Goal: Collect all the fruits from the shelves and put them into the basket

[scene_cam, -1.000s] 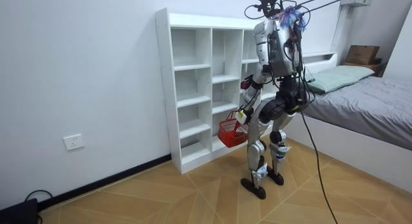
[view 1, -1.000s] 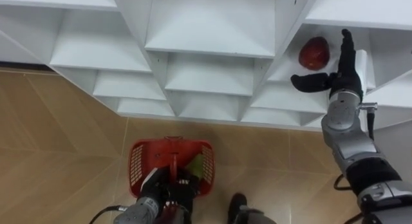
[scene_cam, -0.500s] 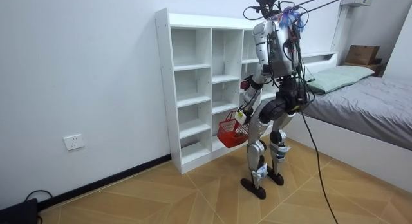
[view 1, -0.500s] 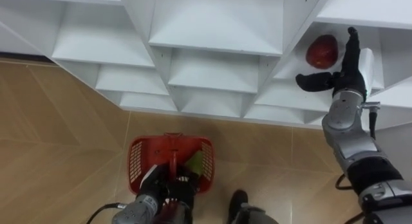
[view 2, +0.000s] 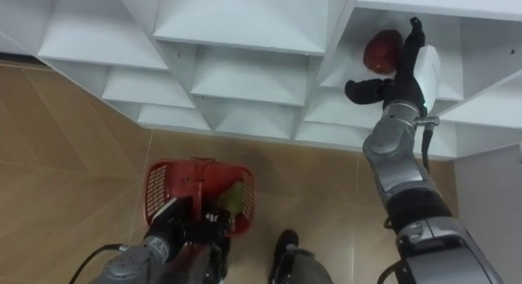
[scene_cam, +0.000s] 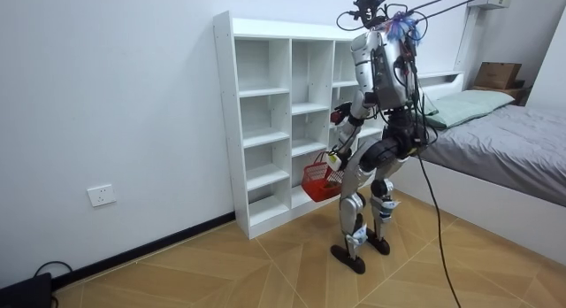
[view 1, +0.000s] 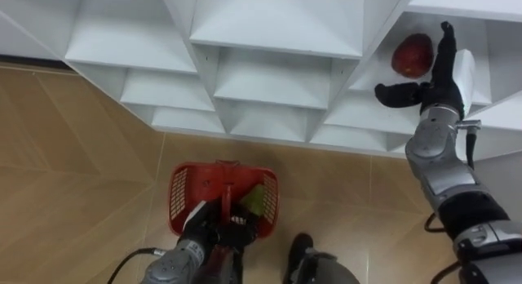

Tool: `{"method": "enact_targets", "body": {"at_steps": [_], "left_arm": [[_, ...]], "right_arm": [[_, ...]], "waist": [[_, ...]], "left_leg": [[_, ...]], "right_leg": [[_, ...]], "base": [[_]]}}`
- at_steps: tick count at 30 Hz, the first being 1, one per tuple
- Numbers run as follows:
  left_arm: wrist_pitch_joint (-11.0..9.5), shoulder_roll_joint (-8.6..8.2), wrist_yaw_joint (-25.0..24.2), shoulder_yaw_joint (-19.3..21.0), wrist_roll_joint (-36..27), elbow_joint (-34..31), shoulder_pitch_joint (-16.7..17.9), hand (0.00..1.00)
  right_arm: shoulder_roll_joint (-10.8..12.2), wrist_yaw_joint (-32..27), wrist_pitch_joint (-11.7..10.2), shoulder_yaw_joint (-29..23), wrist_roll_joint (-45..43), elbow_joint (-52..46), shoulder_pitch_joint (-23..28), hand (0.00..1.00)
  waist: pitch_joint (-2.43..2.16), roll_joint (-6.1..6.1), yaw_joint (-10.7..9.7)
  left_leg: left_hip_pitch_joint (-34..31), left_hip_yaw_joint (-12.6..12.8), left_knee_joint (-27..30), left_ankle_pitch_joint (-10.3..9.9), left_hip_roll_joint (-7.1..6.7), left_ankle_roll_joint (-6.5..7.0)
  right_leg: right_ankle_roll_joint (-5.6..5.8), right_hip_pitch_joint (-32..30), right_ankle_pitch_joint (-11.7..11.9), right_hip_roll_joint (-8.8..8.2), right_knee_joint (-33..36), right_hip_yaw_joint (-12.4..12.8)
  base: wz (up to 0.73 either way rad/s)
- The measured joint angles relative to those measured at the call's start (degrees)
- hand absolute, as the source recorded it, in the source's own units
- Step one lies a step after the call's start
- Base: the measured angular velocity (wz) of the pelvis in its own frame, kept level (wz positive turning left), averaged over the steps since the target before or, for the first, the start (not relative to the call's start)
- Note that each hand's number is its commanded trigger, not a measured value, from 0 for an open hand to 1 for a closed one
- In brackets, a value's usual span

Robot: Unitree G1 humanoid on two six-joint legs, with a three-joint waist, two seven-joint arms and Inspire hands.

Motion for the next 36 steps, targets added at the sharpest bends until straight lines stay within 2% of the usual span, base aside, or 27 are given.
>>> {"method": "enact_targets", "body": {"at_steps": [5,6,7,9,13,14,15,30,36], "left_arm": [[-0.02,-0.03,-0.01,-0.12,-0.03,-0.58,-0.07,1.0],[-0.02,-0.02,-0.01,-0.15,-0.03,-0.58,-0.06,1.0],[-0.02,-0.02,-0.03,-0.25,-0.03,-0.58,-0.06,1.0],[-0.1,0.01,-0.04,-0.49,-0.02,-0.58,-0.09,1.0],[-0.26,0.06,-0.14,-0.62,-0.02,-0.58,-0.07,1.0],[-0.26,0.08,-0.15,-0.7,-0.03,-0.58,-0.08,1.0],[-0.26,0.1,-0.15,-0.75,-0.03,-0.58,-0.07,1.0],[-0.27,0.3,-0.35,-1.75,-0.1,-0.59,-0.23,1.0],[-0.3,0.2,-1.18,-2.15,0.02,-0.59,-0.41,1.0]], "right_arm": [[-0.07,-0.01,0.0,1.08,-0.4,0.0,-0.25,0.0],[-0.07,0.0,0.0,1.15,-0.4,-0.01,-0.25,0.03],[-0.08,0.02,-0.01,1.18,-0.42,-0.01,-0.25,0.12],[-0.09,0.06,-0.01,1.47,-0.45,-0.01,-0.26,0.59],[-0.12,0.03,-0.07,1.9,-0.5,-0.01,-0.34,0.92],[-0.24,0.04,-0.08,1.9,-0.51,-0.01,-0.38,0.97],[-0.27,0.04,-0.08,1.91,-0.5,-0.01,-0.38,1.0],[-0.52,0.1,-0.09,3.14,-0.6,0.0,-0.43,1.0],[-1.64,0.11,-0.09,3.33,-2.71,0.0,-0.48,1.0]], "waist": [[-0.02,-0.09,0.06],[-0.02,-0.08,0.08],[-0.03,-0.08,0.16],[-0.02,-0.07,0.27],[-0.03,-0.06,0.49],[-0.03,-0.05,0.49],[-0.03,-0.04,0.49],[-0.04,0.16,0.79],[-0.03,0.29,1.83]], "left_leg": [[-1.35,-0.39,1.31,-0.07,0.1,0.0],[-1.36,-0.4,1.37,-0.07,0.11,0.0],[-1.36,-0.4,1.62,-0.09,0.12,0.01],[-1.4,-0.4,1.79,-0.13,0.14,0.03],[-1.4,-0.4,2.06,-0.35,0.19,0.02],[-1.4,-0.4,2.08,-0.36,0.2,0.01],[-1.39,-0.41,2.09,-0.36,0.2,0.01],[-1.44,-0.4,2.07,-0.41,0.23,-0.03],[-1.52,-0.4,2.04,-0.44,0.23,-0.07]], "right_leg": [[-0.16,-1.01,-0.08,-0.07,0.97,-0.32],[-0.18,-1.01,-0.07,-0.07,0.99,-0.33],[-0.18,-1.0,-0.06,-0.07,1.07,-0.33],[-0.19,-1.01,-0.07,-0.08,1.23,-0.33],[-0.28,-1.02,-0.17,-0.13,1.73,-0.32],[-0.29,-1.02,-0.17,-0.13,1.76,-0.32],[-0.29,-1.02,-0.17,-0.13,1.77,-0.32],[-0.37,-1.11,-0.27,-0.12,1.83,-0.36],[-0.41,-1.24,-0.39,-0.13,1.86,-0.4]], "base": [[0.01],[0.0],[0.0],[0.0],[0.0],[0.0],[0.0],[0.0],[0.0]]}}
